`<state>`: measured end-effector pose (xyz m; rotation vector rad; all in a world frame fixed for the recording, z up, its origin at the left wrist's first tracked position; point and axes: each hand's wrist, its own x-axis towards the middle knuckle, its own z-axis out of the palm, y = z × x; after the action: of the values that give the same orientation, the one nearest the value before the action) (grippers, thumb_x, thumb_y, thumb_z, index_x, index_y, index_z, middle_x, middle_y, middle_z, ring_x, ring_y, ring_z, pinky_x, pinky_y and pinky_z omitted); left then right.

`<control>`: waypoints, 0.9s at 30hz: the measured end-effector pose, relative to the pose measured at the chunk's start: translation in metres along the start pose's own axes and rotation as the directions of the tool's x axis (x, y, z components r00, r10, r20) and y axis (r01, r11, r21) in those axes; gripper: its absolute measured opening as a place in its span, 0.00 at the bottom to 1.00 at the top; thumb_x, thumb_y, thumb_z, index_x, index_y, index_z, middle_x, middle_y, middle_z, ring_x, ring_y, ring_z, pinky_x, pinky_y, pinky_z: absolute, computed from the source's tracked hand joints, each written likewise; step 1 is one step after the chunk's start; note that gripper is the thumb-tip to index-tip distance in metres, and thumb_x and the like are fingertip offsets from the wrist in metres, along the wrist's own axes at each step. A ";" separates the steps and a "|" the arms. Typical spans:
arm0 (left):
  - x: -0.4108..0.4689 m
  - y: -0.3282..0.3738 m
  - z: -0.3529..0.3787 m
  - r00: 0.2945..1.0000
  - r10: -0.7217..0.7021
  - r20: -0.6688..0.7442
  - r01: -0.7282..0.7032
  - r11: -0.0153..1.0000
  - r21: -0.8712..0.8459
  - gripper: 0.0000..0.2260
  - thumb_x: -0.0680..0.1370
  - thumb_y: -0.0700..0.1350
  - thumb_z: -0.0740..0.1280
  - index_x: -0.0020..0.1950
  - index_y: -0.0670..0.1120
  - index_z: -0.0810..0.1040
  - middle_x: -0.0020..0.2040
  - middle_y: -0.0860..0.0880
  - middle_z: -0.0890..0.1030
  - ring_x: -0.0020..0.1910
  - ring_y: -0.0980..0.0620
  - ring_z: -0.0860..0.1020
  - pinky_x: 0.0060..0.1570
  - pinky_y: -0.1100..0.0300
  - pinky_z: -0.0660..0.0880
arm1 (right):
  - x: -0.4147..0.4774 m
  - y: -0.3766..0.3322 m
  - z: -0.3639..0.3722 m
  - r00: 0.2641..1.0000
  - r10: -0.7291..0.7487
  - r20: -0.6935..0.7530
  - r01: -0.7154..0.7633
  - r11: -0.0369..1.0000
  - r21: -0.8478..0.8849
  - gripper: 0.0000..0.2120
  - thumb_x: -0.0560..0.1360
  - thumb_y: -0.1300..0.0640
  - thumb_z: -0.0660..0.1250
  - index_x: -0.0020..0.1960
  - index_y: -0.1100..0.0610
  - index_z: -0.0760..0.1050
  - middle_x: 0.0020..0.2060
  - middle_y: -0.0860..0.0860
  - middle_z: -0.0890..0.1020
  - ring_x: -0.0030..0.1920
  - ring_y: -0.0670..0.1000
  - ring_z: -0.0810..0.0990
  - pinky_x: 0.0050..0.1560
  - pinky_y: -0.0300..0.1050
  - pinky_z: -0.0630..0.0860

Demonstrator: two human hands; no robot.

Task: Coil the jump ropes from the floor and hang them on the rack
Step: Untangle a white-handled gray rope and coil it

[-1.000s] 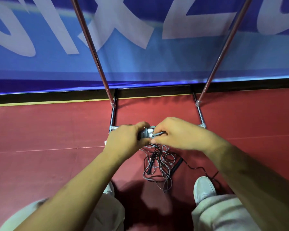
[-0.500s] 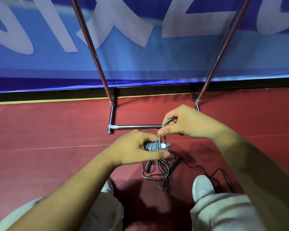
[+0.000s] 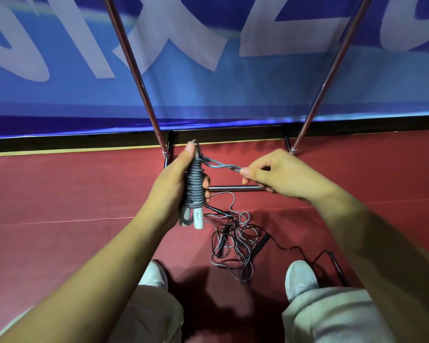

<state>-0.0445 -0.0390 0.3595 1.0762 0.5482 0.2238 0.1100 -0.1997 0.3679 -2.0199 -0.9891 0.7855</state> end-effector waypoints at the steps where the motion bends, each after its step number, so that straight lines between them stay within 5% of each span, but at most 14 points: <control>1: 0.001 0.000 0.000 1.000 -0.010 0.021 0.012 0.998 -0.067 0.20 0.75 0.63 0.63 0.55 0.49 0.77 0.31 0.44 0.73 0.28 0.46 0.71 0.33 0.56 0.73 | 0.001 -0.001 0.002 1.000 0.003 0.018 -0.003 1.000 -0.011 0.12 0.77 0.50 0.69 0.41 0.56 0.84 0.25 0.50 0.73 0.24 0.43 0.67 0.26 0.34 0.64; 5: 0.003 0.003 -0.005 0.995 -0.020 0.095 0.045 0.963 -0.264 0.18 0.79 0.60 0.59 0.55 0.48 0.78 0.32 0.45 0.73 0.29 0.46 0.73 0.34 0.57 0.75 | 0.002 -0.002 0.008 0.994 0.031 0.101 -0.031 1.000 -0.002 0.08 0.77 0.52 0.69 0.45 0.54 0.85 0.23 0.44 0.74 0.23 0.42 0.67 0.27 0.33 0.65; 9: 0.004 0.008 -0.008 0.996 -0.029 0.083 0.047 0.973 -0.228 0.08 0.77 0.47 0.62 0.53 0.45 0.75 0.37 0.42 0.75 0.33 0.45 0.74 0.36 0.57 0.76 | 0.000 -0.008 0.008 0.998 -0.053 0.025 0.055 0.996 -0.072 0.08 0.76 0.51 0.70 0.45 0.54 0.85 0.28 0.43 0.79 0.28 0.41 0.71 0.31 0.34 0.66; 11: 0.009 0.003 -0.011 0.998 0.026 -0.053 -0.024 0.999 0.041 0.04 0.78 0.39 0.64 0.51 0.46 0.76 0.37 0.41 0.74 0.31 0.48 0.71 0.31 0.61 0.68 | -0.001 -0.012 0.010 0.996 -0.086 0.022 0.089 0.987 -0.135 0.08 0.77 0.51 0.69 0.45 0.53 0.85 0.35 0.49 0.84 0.33 0.45 0.75 0.39 0.40 0.71; 13: 0.014 -0.008 -0.015 0.987 0.104 -0.121 -0.051 0.924 0.380 0.08 0.78 0.36 0.68 0.51 0.49 0.78 0.35 0.44 0.75 0.30 0.50 0.66 0.30 0.62 0.61 | -0.002 -0.016 0.014 0.990 -0.122 0.074 0.136 0.964 -0.229 0.11 0.78 0.52 0.67 0.43 0.58 0.83 0.31 0.53 0.79 0.33 0.53 0.71 0.38 0.46 0.69; 15: 0.017 -0.019 -0.019 0.984 0.115 -0.134 -0.009 0.790 0.613 0.11 0.76 0.39 0.71 0.55 0.52 0.79 0.34 0.50 0.78 0.35 0.54 0.67 0.28 0.60 0.66 | -0.004 -0.020 0.015 0.977 -0.149 0.153 0.189 0.938 -0.292 0.15 0.79 0.54 0.66 0.38 0.63 0.77 0.28 0.52 0.67 0.30 0.48 0.61 0.32 0.46 0.61; 16: 0.017 -0.023 -0.021 0.986 0.086 -0.146 0.041 0.719 0.694 0.13 0.76 0.42 0.72 0.59 0.52 0.79 0.36 0.49 0.80 0.30 0.44 0.72 0.30 0.58 0.70 | -0.006 -0.022 0.015 0.970 -0.149 0.190 0.204 0.926 -0.319 0.16 0.79 0.54 0.65 0.36 0.63 0.74 0.28 0.52 0.64 0.30 0.47 0.59 0.31 0.45 0.59; 17: 0.017 -0.026 -0.020 0.988 0.039 -0.148 0.091 0.628 0.773 0.16 0.76 0.43 0.72 0.63 0.52 0.78 0.41 0.47 0.81 0.38 0.43 0.81 0.32 0.58 0.73 | -0.007 -0.023 0.016 0.964 -0.146 0.223 0.218 0.913 -0.346 0.17 0.78 0.54 0.66 0.35 0.62 0.72 0.27 0.52 0.64 0.30 0.47 0.59 0.31 0.45 0.60; 18: 0.015 -0.028 -0.019 0.992 -0.024 -0.127 0.121 0.521 0.845 0.18 0.76 0.44 0.72 0.65 0.52 0.77 0.44 0.47 0.82 0.33 0.52 0.78 0.34 0.62 0.74 | -0.007 -0.023 0.017 0.956 -0.145 0.256 0.236 0.898 -0.371 0.17 0.78 0.54 0.66 0.34 0.62 0.71 0.27 0.53 0.65 0.30 0.48 0.60 0.32 0.46 0.62; 21: 0.006 -0.034 -0.010 0.964 -0.249 0.091 0.005 0.359 0.933 0.17 0.75 0.44 0.72 0.64 0.52 0.78 0.50 0.50 0.84 0.43 0.54 0.80 0.44 0.65 0.73 | -0.010 -0.021 0.025 0.931 -0.154 0.330 0.287 0.869 -0.403 0.13 0.77 0.54 0.66 0.37 0.61 0.77 0.28 0.55 0.74 0.32 0.53 0.70 0.40 0.51 0.73; 24: -0.006 -0.027 -0.003 0.899 -0.315 0.305 -0.152 0.429 0.890 0.13 0.74 0.43 0.71 0.58 0.53 0.79 0.38 0.58 0.79 0.35 0.59 0.74 0.40 0.65 0.71 | -0.010 -0.019 0.022 0.949 -0.150 0.276 0.240 0.915 -0.325 0.06 0.75 0.55 0.70 0.41 0.54 0.83 0.35 0.51 0.84 0.38 0.51 0.81 0.46 0.50 0.76; 27: -0.013 -0.016 0.000 0.887 -0.264 0.380 -0.203 0.517 0.832 0.08 0.71 0.43 0.71 0.48 0.44 0.77 0.31 0.58 0.70 0.28 0.58 0.68 0.31 0.63 0.66 | -0.009 -0.020 0.014 0.978 -0.148 0.144 0.171 0.971 -0.165 0.04 0.73 0.56 0.73 0.40 0.51 0.85 0.36 0.47 0.85 0.39 0.47 0.81 0.46 0.45 0.76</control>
<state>-0.0566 -0.0518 0.3494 2.0428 0.1989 -0.4187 0.0866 -0.1938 0.3785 -2.0259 -1.3208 0.7741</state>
